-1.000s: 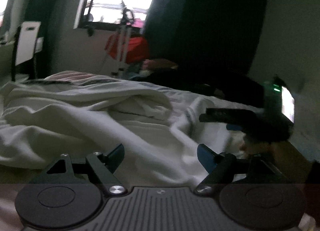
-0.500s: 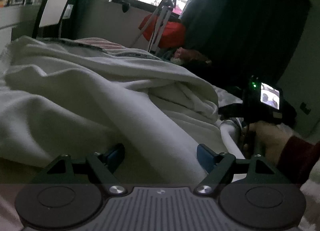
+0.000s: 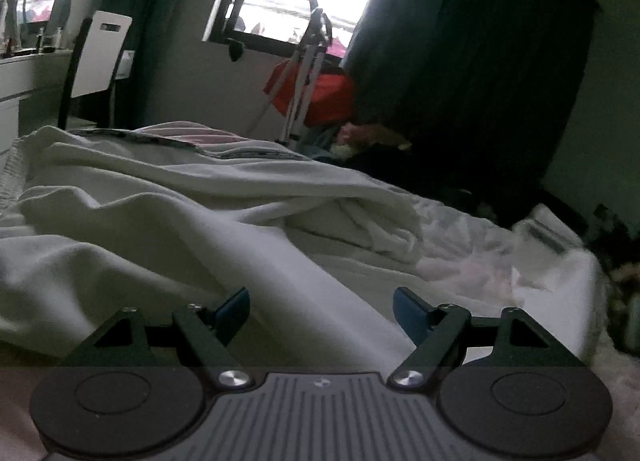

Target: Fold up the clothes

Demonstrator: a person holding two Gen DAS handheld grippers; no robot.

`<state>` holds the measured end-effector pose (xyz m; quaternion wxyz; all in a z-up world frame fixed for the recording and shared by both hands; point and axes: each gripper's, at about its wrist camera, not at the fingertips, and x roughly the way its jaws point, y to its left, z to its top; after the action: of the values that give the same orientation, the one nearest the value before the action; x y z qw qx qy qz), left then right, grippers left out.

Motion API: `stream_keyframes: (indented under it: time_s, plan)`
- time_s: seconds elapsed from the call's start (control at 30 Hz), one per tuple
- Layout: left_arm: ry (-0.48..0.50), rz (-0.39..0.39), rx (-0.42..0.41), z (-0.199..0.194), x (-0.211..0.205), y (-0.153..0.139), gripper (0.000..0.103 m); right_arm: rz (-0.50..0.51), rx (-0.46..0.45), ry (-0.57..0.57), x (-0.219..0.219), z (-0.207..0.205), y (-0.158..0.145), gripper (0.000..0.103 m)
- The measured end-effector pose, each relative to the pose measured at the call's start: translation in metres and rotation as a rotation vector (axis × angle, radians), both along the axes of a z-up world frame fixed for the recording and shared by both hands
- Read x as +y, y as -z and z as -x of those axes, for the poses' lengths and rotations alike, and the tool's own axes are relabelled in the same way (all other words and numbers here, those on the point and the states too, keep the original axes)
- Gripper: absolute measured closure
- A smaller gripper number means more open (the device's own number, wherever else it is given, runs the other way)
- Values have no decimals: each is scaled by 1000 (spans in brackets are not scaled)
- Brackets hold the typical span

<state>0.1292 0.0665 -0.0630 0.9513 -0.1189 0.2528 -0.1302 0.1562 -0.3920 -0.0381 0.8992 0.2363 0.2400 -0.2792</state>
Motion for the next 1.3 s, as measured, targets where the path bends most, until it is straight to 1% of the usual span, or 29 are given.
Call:
stream_keyframes:
  time_s: [0.03,0.1,0.13,0.2,0.3,0.33,0.37,0.43,0.47,0.5,0.57,0.67,0.77,0.8,0.87,1.0,1.07,1.1,1.2,1.23,1.27,1.3]
  plan:
    - [12,10,-1,4,-1,-2,23,-62,5,27,-14,20,8,86]
    - [28,8,-1,14,-4,-7,23,-170,48,47,-33,50,28,85]
    - [32,0,-3,20,-6,-9,23,-236,73,44,-42,64,41,84]
    - [42,-19,-16,33,-7,-13,23,-372,95,38,-56,88,64,83]
    - [43,-43,-26,50,-5,-17,23,-529,69,49,-73,116,85,70]
    - [40,-50,-25,54,-5,-17,23,-551,52,56,-76,123,85,68]
    - [36,-54,-19,58,-5,-19,23,-546,27,64,-77,129,81,65]
    - [26,-65,-11,64,-5,-21,23,-480,-7,73,-71,137,68,32]
    - [20,-73,-11,67,-6,-23,23,-440,-22,78,-67,141,62,28]
    - [14,-78,-9,68,-7,-23,23,-401,-40,80,-63,143,55,28]
    - [3,-86,-3,70,-10,-24,23,-360,-79,41,-60,145,49,28]
    - [-14,-88,5,71,-13,-23,23,-295,-100,-56,-44,134,39,28]
    - [-19,-110,9,69,-19,-21,23,-205,-83,-151,-28,116,35,28]
    - [-18,-120,12,68,-21,-20,23,-181,-71,-178,-23,109,36,29]
    - [-14,-131,19,66,-23,-17,23,-152,-25,-201,-20,91,45,37]
    - [-11,-143,40,60,-25,-9,23,-24,90,-232,-6,60,62,38]
    - [-16,-151,48,57,-24,-7,23,38,132,-235,-6,53,69,38]
    - [-26,-167,47,55,-24,-6,23,70,152,-236,-7,49,73,40]
    - [-57,-219,39,52,-24,-6,22,164,215,-240,-7,39,84,41]
    - [-63,-228,39,51,-23,-7,22,192,234,-242,-8,35,88,43]
    - [-65,-226,46,49,-22,-6,22,195,237,-244,-11,35,91,48]
    - [-66,-219,55,47,-20,-6,22,189,241,-238,-14,34,91,57]
